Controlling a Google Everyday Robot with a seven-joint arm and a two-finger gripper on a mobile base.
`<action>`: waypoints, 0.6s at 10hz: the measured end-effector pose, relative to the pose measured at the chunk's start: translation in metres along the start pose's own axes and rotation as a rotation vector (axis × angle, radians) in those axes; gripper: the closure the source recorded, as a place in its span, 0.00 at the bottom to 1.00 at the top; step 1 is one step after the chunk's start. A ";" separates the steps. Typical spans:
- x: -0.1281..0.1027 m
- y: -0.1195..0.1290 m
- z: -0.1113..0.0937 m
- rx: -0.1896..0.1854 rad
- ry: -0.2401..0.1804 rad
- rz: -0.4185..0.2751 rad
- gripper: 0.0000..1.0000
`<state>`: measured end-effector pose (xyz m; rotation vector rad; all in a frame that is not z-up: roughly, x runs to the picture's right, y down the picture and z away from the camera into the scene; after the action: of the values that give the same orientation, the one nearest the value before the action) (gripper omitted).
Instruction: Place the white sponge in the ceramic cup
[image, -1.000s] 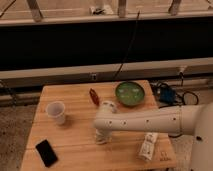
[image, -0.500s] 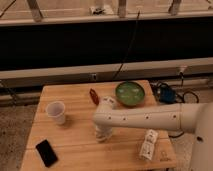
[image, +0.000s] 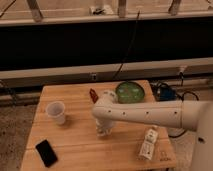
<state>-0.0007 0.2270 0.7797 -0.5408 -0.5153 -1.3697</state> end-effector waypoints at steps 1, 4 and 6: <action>0.004 -0.002 -0.009 -0.005 0.002 0.002 0.99; 0.016 -0.009 -0.038 -0.022 0.010 0.001 0.99; 0.028 -0.016 -0.053 -0.034 0.018 -0.006 0.99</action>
<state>-0.0109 0.1699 0.7575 -0.5544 -0.4806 -1.3902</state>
